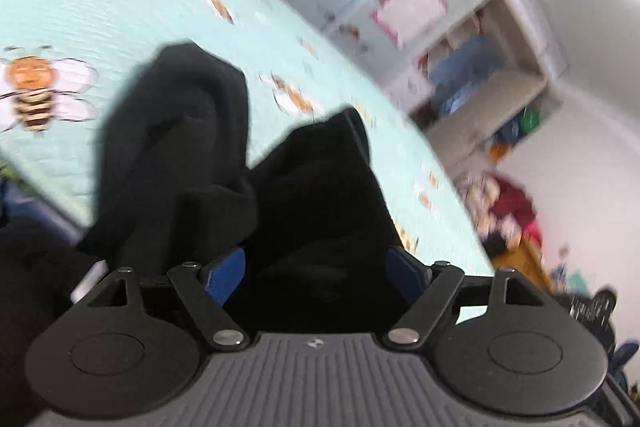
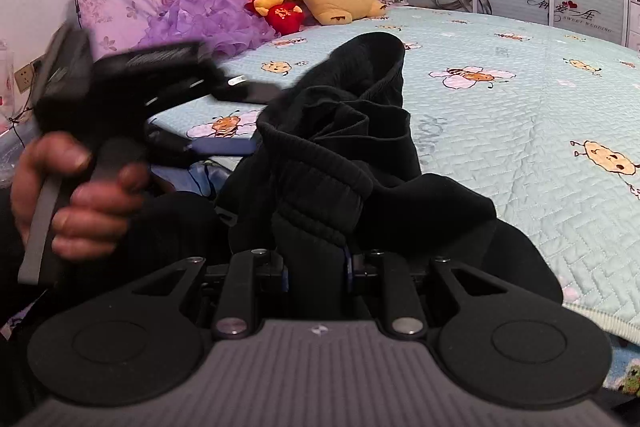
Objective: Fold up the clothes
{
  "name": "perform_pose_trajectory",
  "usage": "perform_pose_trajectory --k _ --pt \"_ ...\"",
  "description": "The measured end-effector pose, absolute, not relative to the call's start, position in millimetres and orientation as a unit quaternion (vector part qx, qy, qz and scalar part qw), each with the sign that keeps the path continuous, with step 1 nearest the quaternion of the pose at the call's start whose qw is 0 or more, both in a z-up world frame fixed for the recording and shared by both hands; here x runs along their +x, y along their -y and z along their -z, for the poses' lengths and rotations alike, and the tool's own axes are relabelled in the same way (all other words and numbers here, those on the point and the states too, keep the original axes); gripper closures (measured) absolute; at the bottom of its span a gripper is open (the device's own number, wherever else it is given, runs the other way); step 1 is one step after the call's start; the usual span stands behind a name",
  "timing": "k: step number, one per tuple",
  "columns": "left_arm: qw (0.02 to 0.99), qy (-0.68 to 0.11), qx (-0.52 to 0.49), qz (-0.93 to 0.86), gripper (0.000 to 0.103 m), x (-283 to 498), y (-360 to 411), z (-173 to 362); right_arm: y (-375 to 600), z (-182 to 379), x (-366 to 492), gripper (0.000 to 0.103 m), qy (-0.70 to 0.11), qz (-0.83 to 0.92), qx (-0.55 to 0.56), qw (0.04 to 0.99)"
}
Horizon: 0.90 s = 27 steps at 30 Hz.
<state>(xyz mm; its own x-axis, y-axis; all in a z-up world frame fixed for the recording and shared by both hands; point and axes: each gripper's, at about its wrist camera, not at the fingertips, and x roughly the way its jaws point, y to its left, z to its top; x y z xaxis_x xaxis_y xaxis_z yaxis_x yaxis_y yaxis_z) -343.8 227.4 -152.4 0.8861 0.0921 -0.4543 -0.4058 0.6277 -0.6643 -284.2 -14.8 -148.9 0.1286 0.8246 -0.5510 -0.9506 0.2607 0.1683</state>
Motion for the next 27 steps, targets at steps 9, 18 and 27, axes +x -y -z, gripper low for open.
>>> perform_pose_trajectory --k 9,18,27 --pt "0.882 -0.218 -0.403 -0.11 0.021 -310.0 -223.3 139.0 18.5 153.0 -291.0 0.079 -0.275 -0.601 -0.115 0.741" --pt "0.853 -0.25 -0.433 -0.152 0.086 -301.5 -243.6 169.6 26.1 142.5 -287.3 0.069 -0.273 -0.592 -0.118 0.749" --pt "0.831 -0.218 -0.477 -0.184 0.091 -360.2 -256.0 178.4 84.1 124.4 -219.7 0.031 -0.335 -0.504 0.063 0.794"
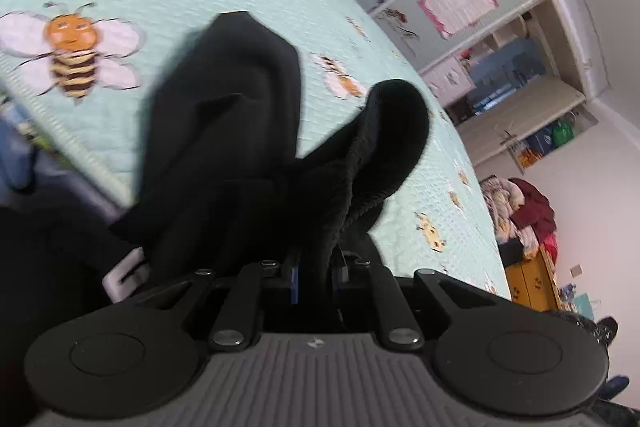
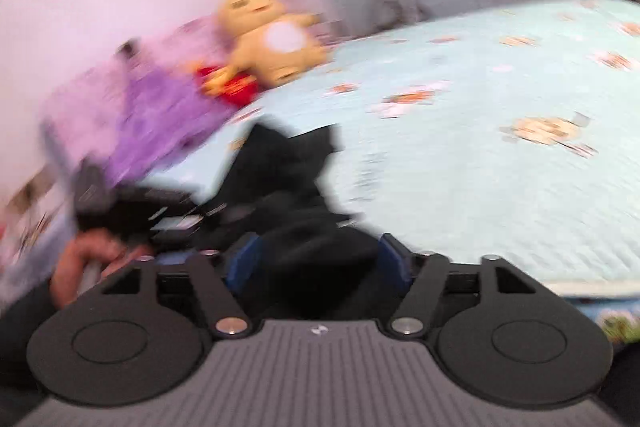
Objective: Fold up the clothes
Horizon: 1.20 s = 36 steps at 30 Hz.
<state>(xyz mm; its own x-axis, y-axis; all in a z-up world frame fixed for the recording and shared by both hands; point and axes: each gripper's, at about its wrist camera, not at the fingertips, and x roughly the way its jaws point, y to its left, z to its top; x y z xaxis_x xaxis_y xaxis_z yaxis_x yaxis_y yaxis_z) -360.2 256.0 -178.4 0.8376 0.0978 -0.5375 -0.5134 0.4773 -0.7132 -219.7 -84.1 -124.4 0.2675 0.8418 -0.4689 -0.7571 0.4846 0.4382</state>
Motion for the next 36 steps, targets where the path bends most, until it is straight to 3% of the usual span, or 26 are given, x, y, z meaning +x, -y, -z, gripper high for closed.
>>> perform_pose_trajectory --k 3,8,17,18,19,20,21,25,29,36 --pt "0.825 -0.227 -0.481 -0.19 0.091 -363.5 -256.9 183.0 81.8 149.4 -195.8 0.03 -0.416 -0.447 0.085 0.787" --pt "0.834 -0.244 -0.456 -0.194 0.091 -350.7 -256.8 179.8 40.1 200.8 -195.1 0.031 -0.538 -0.472 0.072 0.694" --pt "0.834 -0.257 -0.445 -0.2 0.091 -339.5 -257.6 176.6 -28.5 253.6 -211.6 0.033 -0.619 -0.498 0.035 0.606" --pt "0.834 -0.257 -0.445 -0.2 0.091 -339.8 -257.1 176.1 -34.8 260.0 -215.9 0.045 -0.626 -0.503 0.031 0.595" --pt "0.834 -0.257 -0.445 -0.199 0.091 -340.6 -256.9 176.1 -41.1 262.4 -223.1 0.055 -0.625 -0.518 0.019 0.583" --pt "0.834 -0.257 -0.446 -0.198 0.091 -341.4 -256.9 176.0 -47.0 263.4 -231.4 0.087 -0.621 -0.537 0.004 0.572" --pt "0.834 -0.256 -0.447 -0.195 0.091 -342.4 -257.1 175.6 -50.5 260.5 -239.5 0.103 -0.608 -0.551 -0.014 0.571" --pt "0.842 -0.247 -0.443 -0.182 0.091 -347.1 -255.6 169.1 -39.2 230.4 -241.8 0.103 -0.55 -0.568 -0.008 0.612" --pt "0.85 -0.238 -0.436 -0.177 0.092 -347.4 -255.5 158.8 -6.6 181.2 -207.2 0.103 -0.495 -0.56 0.096 0.657" --pt "0.856 -0.244 -0.42 -0.175 0.093 -336.2 -248.1 141.6 26.1 55.3 -106.7 0.103 -0.351 -0.516 0.202 0.755"
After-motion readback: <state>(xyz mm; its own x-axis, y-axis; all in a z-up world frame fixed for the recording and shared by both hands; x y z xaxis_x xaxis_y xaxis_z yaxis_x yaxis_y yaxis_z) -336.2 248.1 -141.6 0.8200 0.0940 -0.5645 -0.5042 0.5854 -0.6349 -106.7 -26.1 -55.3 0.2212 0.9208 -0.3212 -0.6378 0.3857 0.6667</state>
